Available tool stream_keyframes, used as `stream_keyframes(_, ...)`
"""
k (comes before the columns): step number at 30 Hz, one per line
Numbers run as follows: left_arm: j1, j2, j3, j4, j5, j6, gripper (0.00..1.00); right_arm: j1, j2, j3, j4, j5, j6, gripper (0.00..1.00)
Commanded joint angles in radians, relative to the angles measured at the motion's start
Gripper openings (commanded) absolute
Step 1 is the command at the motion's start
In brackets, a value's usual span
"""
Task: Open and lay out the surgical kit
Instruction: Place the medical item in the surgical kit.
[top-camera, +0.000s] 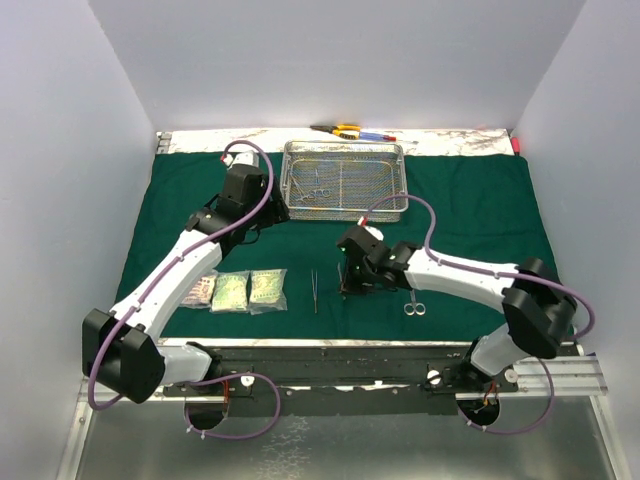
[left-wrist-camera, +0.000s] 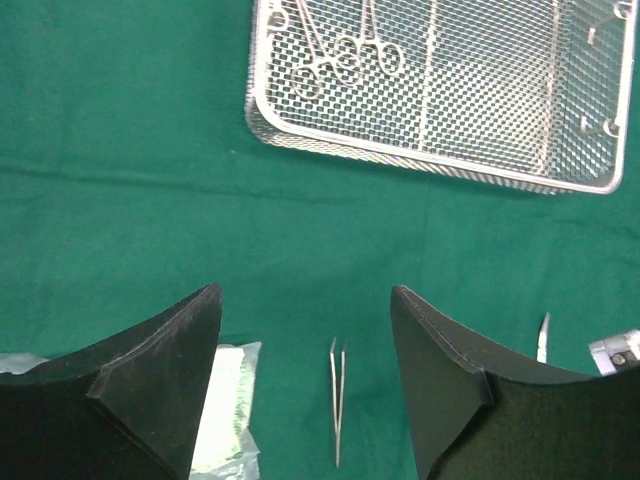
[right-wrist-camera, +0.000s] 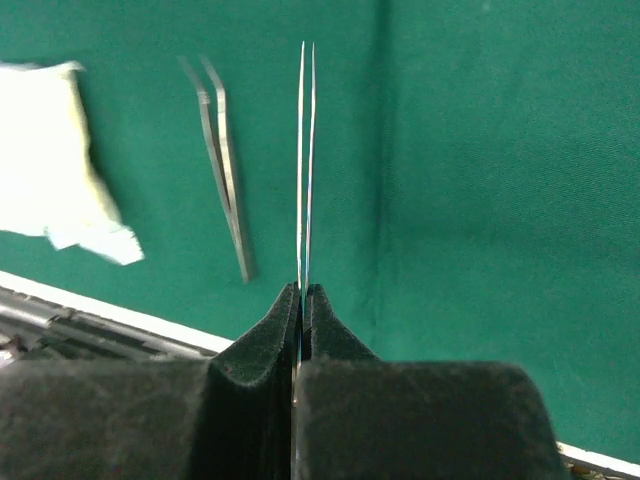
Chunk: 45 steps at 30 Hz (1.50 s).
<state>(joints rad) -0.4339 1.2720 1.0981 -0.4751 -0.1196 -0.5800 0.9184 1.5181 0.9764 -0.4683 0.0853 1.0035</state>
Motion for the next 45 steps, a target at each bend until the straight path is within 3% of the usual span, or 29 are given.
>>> stream_keyframes(1,0.003,-0.027,-0.03,-0.024,-0.109,0.014,0.71,0.015,0.074,-0.014,0.006,0.031,0.038,0.01)
stream_keyframes(17,0.003,-0.06,-0.14,0.01,-0.131,0.009,0.72,0.027,0.203,0.037,0.008,-0.007,-0.035,0.01)
stream_keyframes(25,0.002,-0.065,-0.153,0.013,-0.144,0.012,0.72,0.045,0.249,0.079,-0.104,0.003,-0.043,0.01)
stream_keyframes(35,0.003,-0.055,-0.149,0.016,-0.146,0.014,0.72,0.092,0.175,0.161,-0.166,0.147,-0.079,0.01)
stream_keyframes(45,0.002,-0.053,-0.16,0.022,-0.149,0.01,0.72,0.092,0.206,0.124,-0.107,0.088,-0.094,0.01)
